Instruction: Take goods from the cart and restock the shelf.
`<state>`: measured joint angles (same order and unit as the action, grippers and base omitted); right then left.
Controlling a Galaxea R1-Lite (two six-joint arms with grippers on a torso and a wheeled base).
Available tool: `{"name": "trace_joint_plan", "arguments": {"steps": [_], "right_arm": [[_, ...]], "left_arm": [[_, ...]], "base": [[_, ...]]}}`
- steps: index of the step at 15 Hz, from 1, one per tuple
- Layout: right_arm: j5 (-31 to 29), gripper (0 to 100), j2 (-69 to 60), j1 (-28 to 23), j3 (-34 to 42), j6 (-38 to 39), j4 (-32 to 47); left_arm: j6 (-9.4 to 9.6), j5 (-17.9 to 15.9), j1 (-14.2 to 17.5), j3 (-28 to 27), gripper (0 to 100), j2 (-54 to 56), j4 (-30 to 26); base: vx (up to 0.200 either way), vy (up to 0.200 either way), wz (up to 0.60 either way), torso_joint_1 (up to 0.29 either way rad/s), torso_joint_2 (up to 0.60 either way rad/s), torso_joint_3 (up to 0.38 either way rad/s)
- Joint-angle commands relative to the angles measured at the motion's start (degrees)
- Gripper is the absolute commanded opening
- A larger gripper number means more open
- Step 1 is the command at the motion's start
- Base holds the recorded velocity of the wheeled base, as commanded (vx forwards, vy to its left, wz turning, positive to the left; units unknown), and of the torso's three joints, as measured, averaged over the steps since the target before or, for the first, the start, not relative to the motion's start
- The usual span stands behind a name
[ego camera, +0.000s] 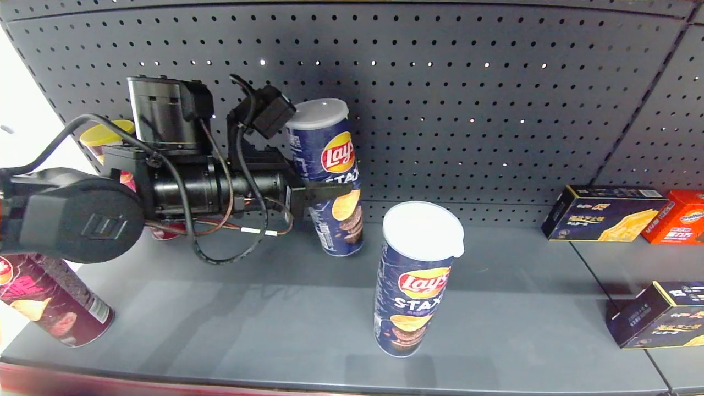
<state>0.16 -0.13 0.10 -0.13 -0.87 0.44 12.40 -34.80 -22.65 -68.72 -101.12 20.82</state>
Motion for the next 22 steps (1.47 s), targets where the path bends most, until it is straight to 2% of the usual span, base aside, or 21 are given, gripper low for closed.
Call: {"name": "trace_joint_plan", "arguments": {"steps": [1,3,10,12,15,17,20,21,22], "right_arm": [[0.02,100,0.13,-0.01,0.05,-0.01,0.00],[0.02,100,0.13,-0.01,-0.04,-0.01,0.00],[0.02,100,0.13,-0.01,-0.04,-0.01,0.00],[0.02,100,0.13,-0.01,-0.04,-0.01,0.00],[0.02,100,0.13,-0.01,0.05,-0.01,0.00],[0.02,100,0.13,-0.01,-0.04,-0.01,0.00],[0.02,100,0.13,-0.01,0.05,-0.01,0.00],[0.02,100,0.13,-0.01,0.05,-0.01,0.00],[0.02,100,0.13,-0.01,-0.04,-0.01,0.00]], "left_arm": [[1.31,-0.44,-0.99,-2.91,0,-5.31,0.01],[2.28,-2.46,-1.17,-4.85,0,-7.60,0.01],[2.81,-3.16,-1.96,-10.38,0,-12.87,-0.17],[4.13,-3.16,-2.49,-11.79,0,-14.72,-0.17],[4.57,-3.16,-2.75,-12.93,0,-15.86,-0.17],[7.82,-3.16,-2.66,-14.69,0,-16.83,-1.13],[12.83,-3.16,-2.22,-18.03,0,-17.18,-7.20],[14.15,-3.16,-2.22,-19.96,0,-17.62,-9.75],[14.15,-3.16,-2.22,-20.84,0,-17.97,-10.27]], "base": [[0.000,0.000,0.00,0.000,0.00,0.000],[0.000,0.000,0.00,0.000,0.00,0.000],[0.000,0.000,0.00,0.000,0.00,0.000],[0.000,0.000,0.00,0.000,0.00,0.000],[0.000,0.000,0.00,0.000,0.00,0.000],[0.000,0.000,0.00,0.000,0.00,0.000],[0.000,0.000,0.00,0.000,0.00,0.000],[0.000,0.000,0.00,0.000,0.00,0.000],[0.000,0.000,0.00,0.000,0.00,0.000]]}}
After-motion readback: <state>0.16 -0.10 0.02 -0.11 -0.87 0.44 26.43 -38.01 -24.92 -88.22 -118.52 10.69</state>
